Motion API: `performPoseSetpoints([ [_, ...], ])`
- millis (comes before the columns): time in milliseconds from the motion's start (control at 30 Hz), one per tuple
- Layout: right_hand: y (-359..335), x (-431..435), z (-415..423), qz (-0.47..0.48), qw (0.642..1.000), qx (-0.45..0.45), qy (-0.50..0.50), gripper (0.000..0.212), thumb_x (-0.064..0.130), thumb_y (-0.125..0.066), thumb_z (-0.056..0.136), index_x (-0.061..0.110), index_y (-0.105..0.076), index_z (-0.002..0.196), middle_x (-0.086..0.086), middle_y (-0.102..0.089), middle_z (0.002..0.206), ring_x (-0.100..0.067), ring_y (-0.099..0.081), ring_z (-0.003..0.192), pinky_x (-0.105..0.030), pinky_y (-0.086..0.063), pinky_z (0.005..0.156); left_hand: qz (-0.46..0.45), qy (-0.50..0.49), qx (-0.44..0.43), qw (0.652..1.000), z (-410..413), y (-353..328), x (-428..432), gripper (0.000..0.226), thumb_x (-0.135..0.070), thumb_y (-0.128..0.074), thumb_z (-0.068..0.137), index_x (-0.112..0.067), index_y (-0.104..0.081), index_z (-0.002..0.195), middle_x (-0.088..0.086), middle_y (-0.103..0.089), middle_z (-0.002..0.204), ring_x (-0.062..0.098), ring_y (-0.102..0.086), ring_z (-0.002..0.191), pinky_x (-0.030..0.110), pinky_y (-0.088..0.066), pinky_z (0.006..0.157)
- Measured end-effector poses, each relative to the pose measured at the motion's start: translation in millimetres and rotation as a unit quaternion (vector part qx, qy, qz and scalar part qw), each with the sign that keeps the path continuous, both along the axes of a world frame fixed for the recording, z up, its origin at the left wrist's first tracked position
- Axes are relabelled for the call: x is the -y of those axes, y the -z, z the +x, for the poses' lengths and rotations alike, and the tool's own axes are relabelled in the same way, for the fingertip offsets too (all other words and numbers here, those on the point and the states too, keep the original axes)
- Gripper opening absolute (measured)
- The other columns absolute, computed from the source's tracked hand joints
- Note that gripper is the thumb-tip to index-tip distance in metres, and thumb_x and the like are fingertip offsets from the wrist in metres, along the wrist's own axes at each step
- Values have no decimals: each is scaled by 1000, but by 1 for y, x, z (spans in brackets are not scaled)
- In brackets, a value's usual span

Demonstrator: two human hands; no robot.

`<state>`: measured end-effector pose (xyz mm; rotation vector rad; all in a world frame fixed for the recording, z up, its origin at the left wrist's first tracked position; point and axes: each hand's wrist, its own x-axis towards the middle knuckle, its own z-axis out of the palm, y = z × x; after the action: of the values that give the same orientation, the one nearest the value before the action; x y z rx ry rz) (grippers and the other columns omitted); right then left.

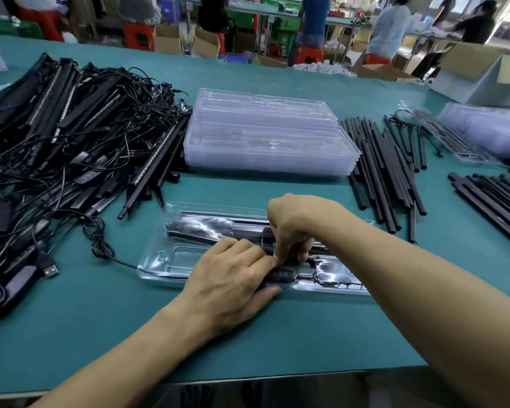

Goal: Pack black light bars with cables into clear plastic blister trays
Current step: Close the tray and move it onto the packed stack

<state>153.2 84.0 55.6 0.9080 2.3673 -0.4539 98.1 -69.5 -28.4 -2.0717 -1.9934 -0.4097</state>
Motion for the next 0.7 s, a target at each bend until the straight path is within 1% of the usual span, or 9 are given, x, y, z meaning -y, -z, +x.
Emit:
performPoseSetpoints([
  [133,5,1,2,27,999,-5,-27,28,17,-86,71,6,-61,74,-9,-68,55,-19,-69,50,-29,-60,58,-8,7,-7,1000,0,0,-2,38,-52,-50,90,-23,-69,104,-6,-66,91,18,-62,88,35,-49,82],
  [267,12,-8,10,3,999,-51,-19,24,21,-87,68,10,-65,68,-9,-69,57,-19,-69,50,-24,-53,46,4,6,-4,1000,-2,2,-3,37,-53,-51,91,-24,-69,102,-7,-65,88,18,-62,87,34,-45,84],
  [367,20,-17,24,5,992,-114,-46,34,34,-90,62,16,-61,61,2,-64,50,-8,-61,44,-18,-43,42,-12,7,19,1000,-3,-1,-1,40,-57,-50,89,-26,-69,107,-8,-65,90,17,-62,89,34,-48,83],
  [467,29,-32,44,59,964,-256,-45,43,57,-84,57,26,-62,76,11,-57,62,-1,-52,58,-22,-39,53,-9,20,133,991,-10,-6,3,50,-61,-51,86,-23,-66,115,-8,-65,98,14,-60,93,29,-48,84],
  [533,31,-49,57,95,949,-299,-18,57,68,-75,62,33,-62,104,10,-59,88,-10,-55,82,-29,-44,72,12,-14,245,969,-19,-12,5,52,-59,-47,90,-20,-64,119,-6,-62,111,12,-54,106,21,-40,96],
  [567,32,-57,63,114,958,-262,-16,74,75,-69,63,33,-56,123,5,-59,106,-16,-56,98,-34,-45,86,27,-48,246,968,-25,-15,6,52,-57,-45,92,-19,-64,122,-4,-61,120,13,-51,114,20,-35,101],
  [600,31,-63,68,125,971,-204,-15,91,82,-61,61,32,-49,136,1,-56,123,-21,-53,113,-39,-42,98,25,-93,206,974,-33,-18,6,54,-57,-44,93,-20,-61,129,-3,-57,131,15,-46,123,22,-30,106],
  [633,31,-67,71,122,980,-157,-6,103,89,-53,55,31,-45,140,0,-52,132,-23,-49,123,-44,-39,104,-9,-140,155,978,-43,-20,7,60,-60,-43,93,-24,-52,139,-3,-49,144,16,-39,134,26,-26,112],
  [700,33,-73,73,104,984,-142,8,104,95,-46,44,33,-55,127,4,-53,126,-21,-50,120,-43,-41,101,-131,-218,87,963,-58,-20,11,82,-76,-26,87,-32,-20,156,-7,-18,164,14,-11,150,34,-10,122],
])
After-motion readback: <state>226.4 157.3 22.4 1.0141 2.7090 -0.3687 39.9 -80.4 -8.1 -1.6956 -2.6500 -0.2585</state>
